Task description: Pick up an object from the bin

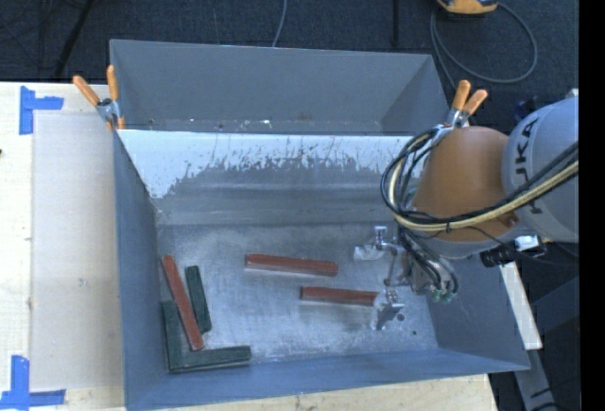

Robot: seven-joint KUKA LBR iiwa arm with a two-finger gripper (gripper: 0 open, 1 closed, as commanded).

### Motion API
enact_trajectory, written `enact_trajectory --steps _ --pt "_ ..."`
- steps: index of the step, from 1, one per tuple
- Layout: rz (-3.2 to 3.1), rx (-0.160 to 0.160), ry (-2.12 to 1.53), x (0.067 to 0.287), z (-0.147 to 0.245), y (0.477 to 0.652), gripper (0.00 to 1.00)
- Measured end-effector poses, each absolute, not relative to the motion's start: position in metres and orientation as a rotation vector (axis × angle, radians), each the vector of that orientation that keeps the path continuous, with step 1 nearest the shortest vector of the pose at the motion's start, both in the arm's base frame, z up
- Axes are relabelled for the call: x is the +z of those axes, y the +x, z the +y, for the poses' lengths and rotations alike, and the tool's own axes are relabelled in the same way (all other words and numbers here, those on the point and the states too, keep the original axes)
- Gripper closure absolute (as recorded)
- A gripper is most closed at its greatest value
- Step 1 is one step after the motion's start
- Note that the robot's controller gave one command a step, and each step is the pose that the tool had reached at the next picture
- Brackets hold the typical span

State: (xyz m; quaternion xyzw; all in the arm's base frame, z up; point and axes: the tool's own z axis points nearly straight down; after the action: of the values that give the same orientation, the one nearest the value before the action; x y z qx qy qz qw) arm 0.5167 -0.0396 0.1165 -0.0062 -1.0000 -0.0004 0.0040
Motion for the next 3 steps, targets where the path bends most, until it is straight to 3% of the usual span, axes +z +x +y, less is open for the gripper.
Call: enact_trajectory --steps 1,2,3 --pt "-3.141 0.000 0.109 0.116 -0.010 0.529 0.00" --pt "-3.136 0.001 0.233 0.072 -0.008 0.530 0.00" --pt "-3.153 -0.005 -0.029 0.075 -0.019 0.513 1.00"
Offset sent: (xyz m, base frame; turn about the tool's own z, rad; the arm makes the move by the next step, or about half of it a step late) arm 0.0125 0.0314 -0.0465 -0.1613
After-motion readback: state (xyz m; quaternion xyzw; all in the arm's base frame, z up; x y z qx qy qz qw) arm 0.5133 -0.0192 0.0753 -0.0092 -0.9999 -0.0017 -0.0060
